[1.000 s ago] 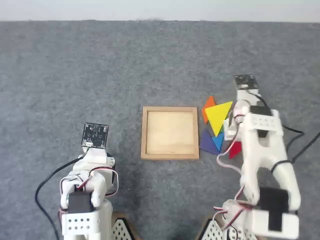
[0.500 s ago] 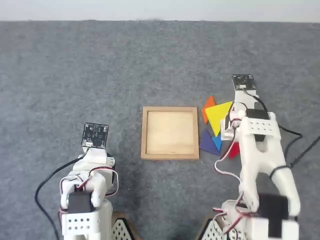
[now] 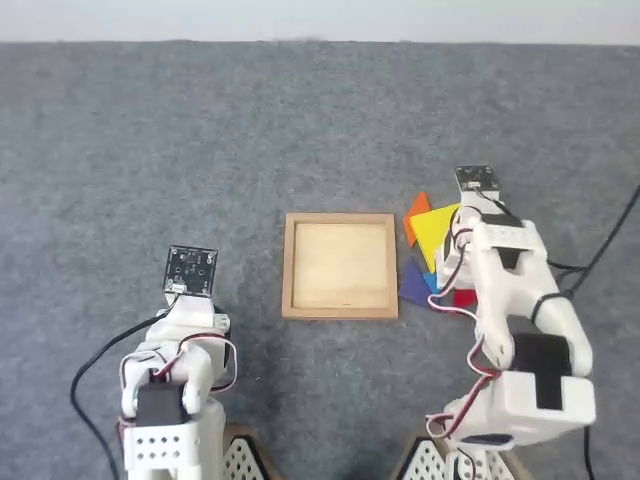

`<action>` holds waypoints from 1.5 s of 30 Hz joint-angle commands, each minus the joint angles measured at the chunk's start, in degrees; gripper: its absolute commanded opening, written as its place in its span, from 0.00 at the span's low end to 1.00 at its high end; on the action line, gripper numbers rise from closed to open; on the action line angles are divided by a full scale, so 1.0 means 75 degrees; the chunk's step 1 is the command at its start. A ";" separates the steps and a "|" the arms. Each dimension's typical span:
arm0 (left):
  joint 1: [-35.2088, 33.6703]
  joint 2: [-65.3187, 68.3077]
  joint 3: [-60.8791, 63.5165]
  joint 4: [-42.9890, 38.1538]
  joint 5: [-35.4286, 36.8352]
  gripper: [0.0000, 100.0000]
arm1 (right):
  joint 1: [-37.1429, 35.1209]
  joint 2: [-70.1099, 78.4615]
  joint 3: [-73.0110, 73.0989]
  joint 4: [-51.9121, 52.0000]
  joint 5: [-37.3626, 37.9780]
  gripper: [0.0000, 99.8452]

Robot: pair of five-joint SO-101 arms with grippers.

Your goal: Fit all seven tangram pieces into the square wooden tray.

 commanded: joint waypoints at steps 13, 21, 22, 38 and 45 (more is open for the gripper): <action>0.0047 -0.0129 -0.0076 0.0023 -0.0012 0.02 | 0.0111 0.0076 -0.0399 0.0135 -0.0129 0.15; 0.0047 -0.0129 -0.0076 0.0023 -0.0012 0.02 | 0.0135 0.0029 -0.0399 0.0147 -0.0129 0.12; 0.0047 -0.0129 -0.0076 0.0023 -0.0012 0.02 | 0.0182 0.0029 -0.0399 0.0147 -0.0129 0.11; 0.0047 -0.0129 -0.0076 0.0023 -0.0012 0.02 | 0.0580 -0.0897 0.0023 0.0240 -0.0152 0.07; 0.0047 -0.0129 -0.0076 0.0023 -0.0012 0.02 | 0.0604 -0.1143 0.0023 0.0475 -0.0152 0.01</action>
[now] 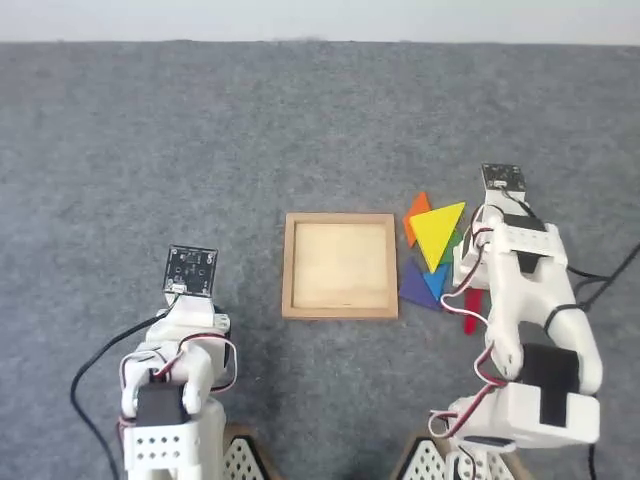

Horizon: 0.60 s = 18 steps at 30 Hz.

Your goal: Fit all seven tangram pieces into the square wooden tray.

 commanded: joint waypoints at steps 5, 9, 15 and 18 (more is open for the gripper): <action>0.0047 -0.0129 -0.0076 0.0023 -0.0012 0.02 | 0.0018 -0.0908 -0.0176 0.0510 -0.0070 0.01; 0.0047 -0.0129 -0.0076 0.0023 -0.0012 0.02 | -0.0018 -0.1471 -0.0481 0.1166 -0.0035 0.01; 0.0047 -0.0129 -0.0076 0.0023 -0.0012 0.02 | -0.0264 -0.2409 -0.0785 0.1788 -0.0047 0.01; 0.0047 -0.0129 -0.0076 0.0023 -0.0012 0.02 | -0.0803 -0.2831 -0.0949 0.1999 -0.0047 0.01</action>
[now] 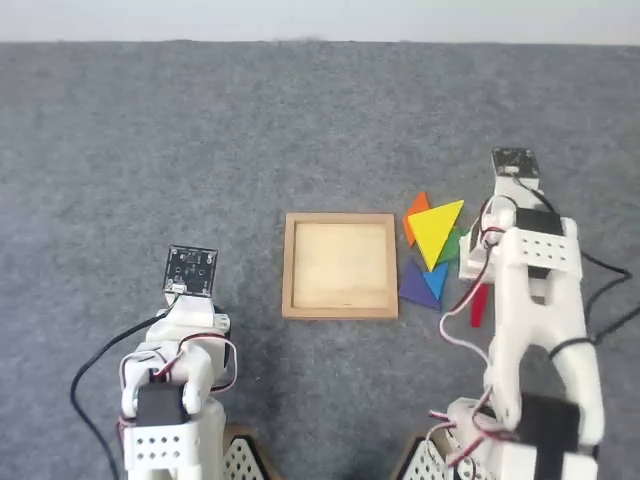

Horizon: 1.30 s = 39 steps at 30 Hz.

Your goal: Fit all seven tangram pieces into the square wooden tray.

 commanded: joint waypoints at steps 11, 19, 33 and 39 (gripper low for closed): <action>0.0047 -0.0129 -0.0076 0.0023 -0.0012 0.02 | -0.2772 -0.0557 -0.1184 0.0158 0.0012 0.01; 0.0047 -0.0129 -0.0076 0.0023 -0.0012 0.02 | -0.3757 0.1553 -0.3212 -0.0018 -0.0094 0.01; 0.0047 -0.0129 -0.0076 0.0023 -0.0012 0.02 | -0.4976 0.5327 -0.6013 -0.0053 -0.1442 0.01; 0.0047 -0.0129 -0.0076 0.0023 -0.0012 0.02 | -0.5281 0.5480 -0.6048 -0.0064 -0.1102 0.05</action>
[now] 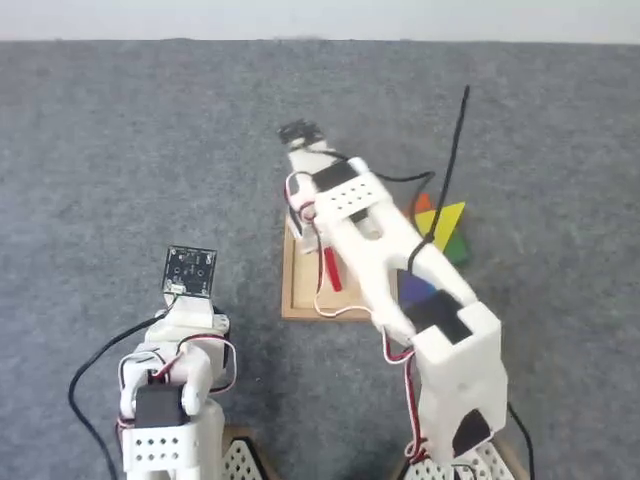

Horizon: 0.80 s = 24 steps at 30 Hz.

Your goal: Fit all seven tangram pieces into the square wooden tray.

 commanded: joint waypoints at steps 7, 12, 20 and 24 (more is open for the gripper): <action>0.0047 -0.0129 -0.0076 0.0023 -0.0012 0.02 | -0.0510 -0.0158 -0.0492 -0.0158 0.0434 0.10; 0.0047 -0.0129 -0.0076 0.0023 -0.0012 0.02 | -0.0193 -0.0240 -0.0481 -0.0076 0.0445 0.09; 0.0047 -0.0129 -0.0076 0.0023 -0.0012 0.02 | 0.0440 -0.1014 -0.0363 0.0451 0.0445 0.09; 0.0047 -0.0129 -0.0076 0.0023 -0.0012 0.02 | 0.0779 -0.1166 -0.0328 0.0463 0.0445 0.09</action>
